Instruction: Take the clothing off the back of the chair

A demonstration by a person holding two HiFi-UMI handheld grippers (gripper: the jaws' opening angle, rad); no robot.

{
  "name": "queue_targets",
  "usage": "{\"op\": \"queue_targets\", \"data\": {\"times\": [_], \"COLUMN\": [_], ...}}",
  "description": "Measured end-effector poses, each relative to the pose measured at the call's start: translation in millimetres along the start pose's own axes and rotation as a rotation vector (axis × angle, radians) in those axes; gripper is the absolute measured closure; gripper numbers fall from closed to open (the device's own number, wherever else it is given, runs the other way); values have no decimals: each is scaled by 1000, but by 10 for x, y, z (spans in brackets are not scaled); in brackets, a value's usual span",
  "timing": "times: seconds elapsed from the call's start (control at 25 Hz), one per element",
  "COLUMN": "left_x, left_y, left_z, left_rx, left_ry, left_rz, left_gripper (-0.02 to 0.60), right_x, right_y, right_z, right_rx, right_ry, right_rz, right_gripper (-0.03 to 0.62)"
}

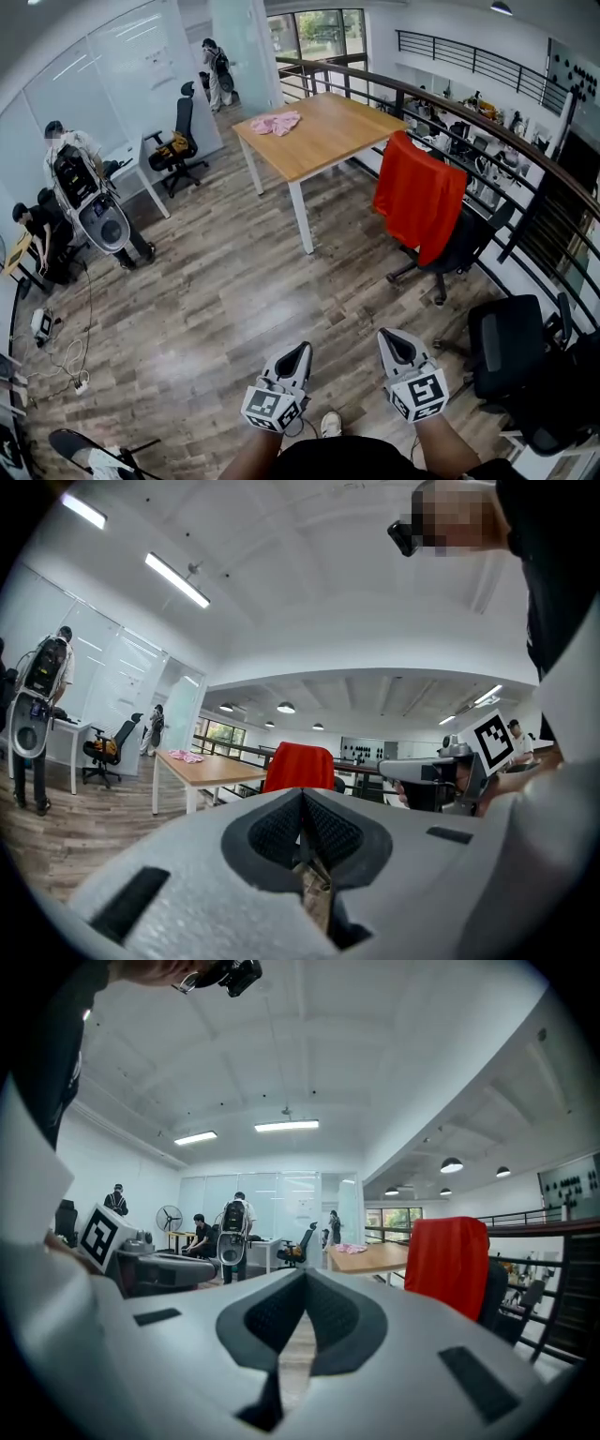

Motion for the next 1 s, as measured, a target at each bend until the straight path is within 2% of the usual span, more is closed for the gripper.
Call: {"op": "queue_targets", "data": {"times": [0.44, 0.8, 1.0], "left_x": [-649, -839, -1099], "left_y": [-25, -375, -623], "left_z": [-282, -164, -176], "left_rx": [2, -34, -39], "left_ry": [5, 26, 38], "left_rz": [26, 76, 61], "left_gripper": [566, 566, 566], "right_x": [-184, -7, 123], "right_y": [-609, -895, -1180], "right_z": [-127, -6, 28], "right_rx": [-6, -27, -19], "right_ry": [12, 3, 10], "right_rz": [12, 50, 64], "right_gripper": [591, 591, 591]}}
Point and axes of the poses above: the fingertips, and each gripper's own axes: y backward along the fingers, x to its right, z out of its underside, the point moved 2 cm from there along y, backward along the fingers, and after that the axes turned 9 degrees about y, right-handed, at the moved point
